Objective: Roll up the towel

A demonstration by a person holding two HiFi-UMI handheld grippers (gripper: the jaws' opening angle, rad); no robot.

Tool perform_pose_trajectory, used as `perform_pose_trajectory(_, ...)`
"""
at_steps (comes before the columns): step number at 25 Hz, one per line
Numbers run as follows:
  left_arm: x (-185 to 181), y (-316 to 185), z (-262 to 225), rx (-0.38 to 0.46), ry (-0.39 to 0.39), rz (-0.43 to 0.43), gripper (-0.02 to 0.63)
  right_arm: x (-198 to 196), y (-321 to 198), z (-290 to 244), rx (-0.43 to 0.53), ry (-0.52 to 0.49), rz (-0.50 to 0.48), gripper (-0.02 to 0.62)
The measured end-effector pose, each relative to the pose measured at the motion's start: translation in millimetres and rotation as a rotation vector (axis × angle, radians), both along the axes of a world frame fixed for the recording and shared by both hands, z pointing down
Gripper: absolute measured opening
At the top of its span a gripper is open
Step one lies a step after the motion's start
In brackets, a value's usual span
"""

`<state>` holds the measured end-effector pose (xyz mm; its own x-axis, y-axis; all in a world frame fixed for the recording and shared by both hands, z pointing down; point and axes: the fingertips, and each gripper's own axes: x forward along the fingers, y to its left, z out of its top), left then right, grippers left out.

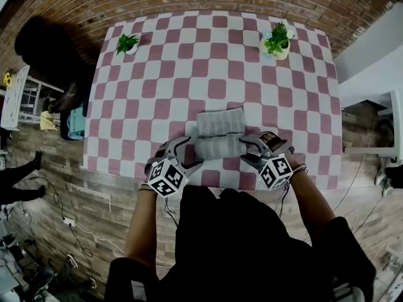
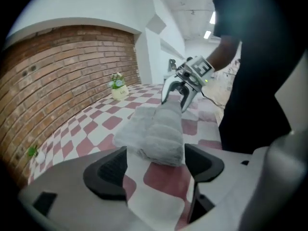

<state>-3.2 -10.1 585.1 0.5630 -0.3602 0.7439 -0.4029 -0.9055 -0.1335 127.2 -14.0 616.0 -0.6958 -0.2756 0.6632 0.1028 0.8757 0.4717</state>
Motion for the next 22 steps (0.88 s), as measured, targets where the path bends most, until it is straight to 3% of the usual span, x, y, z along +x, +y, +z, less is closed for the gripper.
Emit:
perform_pose_trajectory(3,3,16,13,0.074,-0.166,0.156,0.417,1,-1,1,-0.045,-0.005,0.011,0.241)
perform_pose_trajectory(6,9,21,31,0.145,-0.333,0.289,0.416,1,-2,1,-0.095,-0.011,0.017,0.239)
perform_pose_trajectory(8,10,18,43,0.158,-0.421,0.333,0.401,1,-3,1,-0.116,-0.014,0.016,0.239)
perform_pose_trajectory(10,11,11,46,0.16,-0.462,0.343,0.34,1,-4,1,-0.135,-0.021,0.023,0.238)
perform_pose_trajectory(12,13,6,43,0.141,-0.46,0.339,0.282,1,-4,1,-0.161,-0.03,0.039,0.227)
perform_pose_trajectory(15,14,7,41,0.105,-0.418,0.329,0.254,3,-3,0,-0.212,-0.044,0.074,0.203)
perform_pose_trajectory(18,18,16,35,0.05,-0.319,0.29,0.199,5,1,-2,-0.255,-0.05,0.106,0.187)
perform_pose_trajectory(22,21,35,31,-0.04,-0.208,0.251,0.189,8,20,-4,-0.332,-0.038,0.093,0.183)
